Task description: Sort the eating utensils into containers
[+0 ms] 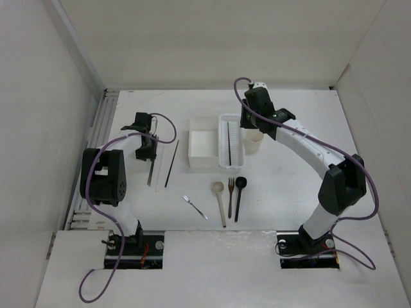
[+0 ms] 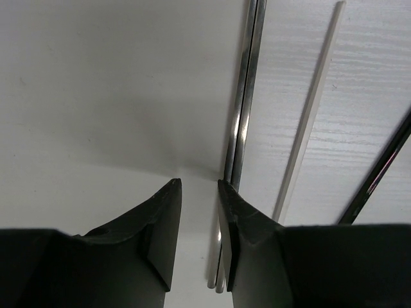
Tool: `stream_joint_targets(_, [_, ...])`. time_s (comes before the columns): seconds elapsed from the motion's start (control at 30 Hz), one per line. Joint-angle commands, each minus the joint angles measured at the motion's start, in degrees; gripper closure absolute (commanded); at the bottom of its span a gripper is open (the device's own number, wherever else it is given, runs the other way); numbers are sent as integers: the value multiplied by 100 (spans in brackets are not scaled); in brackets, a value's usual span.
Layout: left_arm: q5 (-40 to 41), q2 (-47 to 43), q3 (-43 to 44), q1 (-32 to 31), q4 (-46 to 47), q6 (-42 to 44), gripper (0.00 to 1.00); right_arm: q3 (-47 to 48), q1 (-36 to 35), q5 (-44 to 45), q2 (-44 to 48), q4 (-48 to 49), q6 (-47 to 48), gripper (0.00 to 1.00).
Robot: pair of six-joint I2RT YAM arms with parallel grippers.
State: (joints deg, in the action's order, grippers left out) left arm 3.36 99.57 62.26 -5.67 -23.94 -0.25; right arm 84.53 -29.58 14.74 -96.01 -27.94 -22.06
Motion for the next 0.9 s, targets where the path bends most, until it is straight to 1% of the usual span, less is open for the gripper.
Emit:
stream_joint_targets(0.0, [-169, -209, -144, -39, -154, 52, 73, -16, 49, 99, 249, 210, 0, 70])
stream_joint_targets(0.2, [-221, -517, -144, -39, -154, 52, 73, -16, 49, 46, 249, 210, 0, 70])
stream_joint_targets(0.5, [-221, -333, -258, -101, -154, 113, 74, -16, 49, 46, 249, 210, 0, 70])
stream_joint_targets(0.57, [-116, -219, -206, -162, -154, 113, 74, -16, 101, 46, 249, 210, 0, 70])
stream_joint_targets(0.7, [-116, -219, -205, -162, -154, 113, 74, -68, 102, 46, 302, 210, 0, 70])
stream_joint_targets(0.87, [-116, -446, -205, -162, -49, 166, 75, -68, 102, 46, 302, 210, 0, 70])
